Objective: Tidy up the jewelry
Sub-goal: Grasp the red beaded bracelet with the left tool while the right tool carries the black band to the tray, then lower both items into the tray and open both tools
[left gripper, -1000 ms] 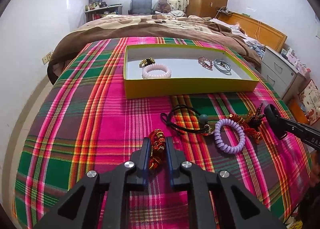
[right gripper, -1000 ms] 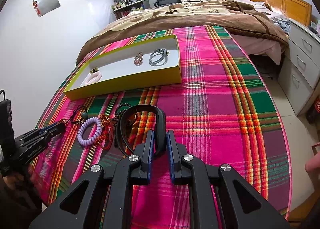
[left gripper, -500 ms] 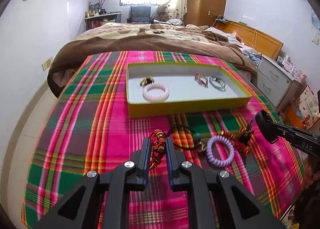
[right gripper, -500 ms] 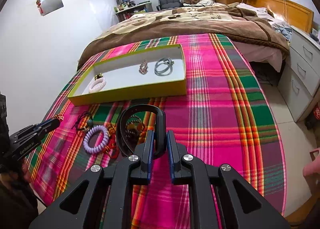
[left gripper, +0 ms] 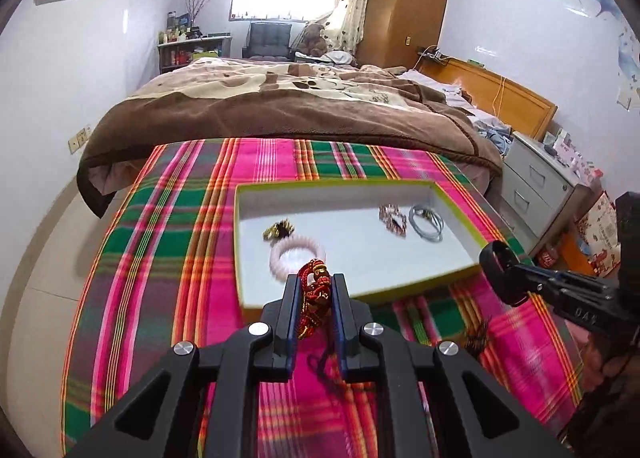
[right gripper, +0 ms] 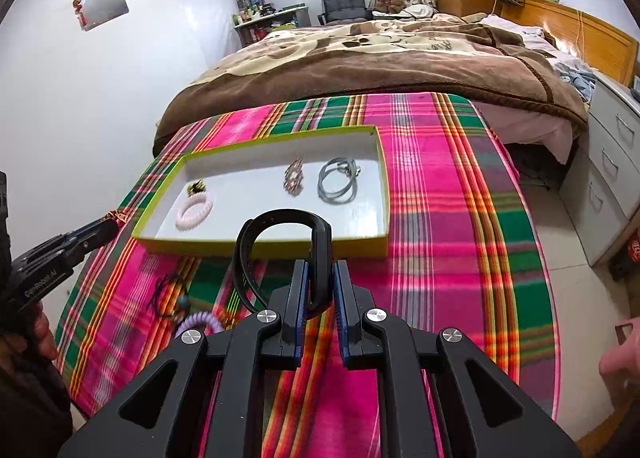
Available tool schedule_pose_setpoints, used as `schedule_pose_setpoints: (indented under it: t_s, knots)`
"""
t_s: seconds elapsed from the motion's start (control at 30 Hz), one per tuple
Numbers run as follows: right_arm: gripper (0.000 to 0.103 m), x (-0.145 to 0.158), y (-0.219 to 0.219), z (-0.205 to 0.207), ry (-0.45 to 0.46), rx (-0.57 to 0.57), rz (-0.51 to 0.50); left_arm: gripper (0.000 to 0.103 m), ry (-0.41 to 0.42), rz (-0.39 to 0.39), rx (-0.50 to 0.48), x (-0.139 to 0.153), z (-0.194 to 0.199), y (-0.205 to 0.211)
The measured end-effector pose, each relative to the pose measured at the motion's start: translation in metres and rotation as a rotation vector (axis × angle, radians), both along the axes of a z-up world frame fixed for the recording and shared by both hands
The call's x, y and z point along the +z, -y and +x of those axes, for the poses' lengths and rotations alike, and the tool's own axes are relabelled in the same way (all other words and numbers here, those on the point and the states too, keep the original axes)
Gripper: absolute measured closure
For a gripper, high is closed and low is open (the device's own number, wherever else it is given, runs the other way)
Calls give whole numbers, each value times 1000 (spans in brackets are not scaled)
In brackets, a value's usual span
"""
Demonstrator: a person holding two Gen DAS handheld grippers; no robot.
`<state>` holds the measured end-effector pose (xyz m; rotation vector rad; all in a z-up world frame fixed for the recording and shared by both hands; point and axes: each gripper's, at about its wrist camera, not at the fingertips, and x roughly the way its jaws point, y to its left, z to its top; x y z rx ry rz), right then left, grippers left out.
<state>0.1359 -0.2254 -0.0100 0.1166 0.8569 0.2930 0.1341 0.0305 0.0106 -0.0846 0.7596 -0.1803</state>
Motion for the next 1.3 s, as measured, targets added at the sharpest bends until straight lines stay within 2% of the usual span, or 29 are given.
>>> schedule_pose_setpoints:
  t_s: [0.3,0.6,0.9,1.3]
  knots:
    - [90,1,-11,41,-15,3,-44,88,-9,-5,-29,1,54,10]
    - [90,-16,-23,74,-70,31,-91,88,-46,2,-54,-19,100,23]
    - [90,-31,-27,84,-107,55,-129,88,-95,-19,-49,-41,125,29]
    - [90,-39,-28,87,-132,69,-159,88,-145,-3,-51,-60,138,39]
